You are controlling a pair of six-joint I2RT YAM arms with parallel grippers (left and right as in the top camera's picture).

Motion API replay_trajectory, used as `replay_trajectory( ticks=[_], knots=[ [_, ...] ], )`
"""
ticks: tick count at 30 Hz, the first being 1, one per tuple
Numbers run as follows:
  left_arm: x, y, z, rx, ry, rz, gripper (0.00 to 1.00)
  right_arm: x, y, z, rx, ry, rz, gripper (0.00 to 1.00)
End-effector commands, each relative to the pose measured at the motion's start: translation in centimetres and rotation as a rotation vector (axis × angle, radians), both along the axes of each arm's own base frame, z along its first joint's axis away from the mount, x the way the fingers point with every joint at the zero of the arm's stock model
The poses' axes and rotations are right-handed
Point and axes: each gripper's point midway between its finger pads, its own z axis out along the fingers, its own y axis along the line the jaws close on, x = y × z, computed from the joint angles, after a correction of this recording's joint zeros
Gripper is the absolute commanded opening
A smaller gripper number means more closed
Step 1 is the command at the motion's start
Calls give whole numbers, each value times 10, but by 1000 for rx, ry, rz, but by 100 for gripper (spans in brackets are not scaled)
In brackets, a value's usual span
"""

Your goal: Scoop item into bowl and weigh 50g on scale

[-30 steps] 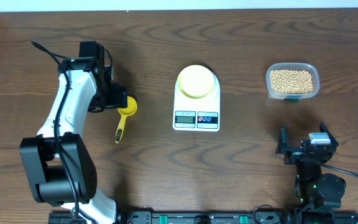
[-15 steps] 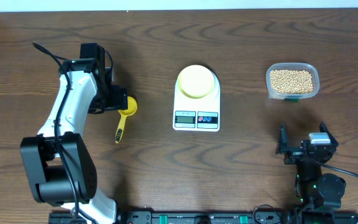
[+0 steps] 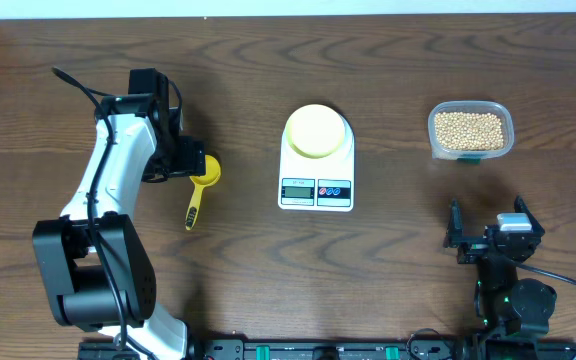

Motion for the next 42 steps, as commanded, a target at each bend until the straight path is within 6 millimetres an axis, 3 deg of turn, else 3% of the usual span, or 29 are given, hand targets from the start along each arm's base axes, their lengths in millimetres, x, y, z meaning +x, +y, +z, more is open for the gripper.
replay_trajectory(
  ticks=[1, 8, 22, 33, 42],
  knots=[
    [-6, 2, -10, 5, 25, -12, 89, 0, -1, 0, 10, -2, -8, 99],
    [-6, 2, -25, 6, 6, -13, 89, 0, -1, 0, 10, -2, -8, 99],
    [12, 3, -27, 20, -56, -94, 89, 0, -1, 0, 10, -2, -8, 99],
    [10, 2, -54, 14, 9, -112, 89, 0, -1, 0, 10, -2, -8, 99],
    [14, 3, -53, 16, -8, -111, 89, 0, -1, 0, 10, -2, -8, 99]
  ],
)
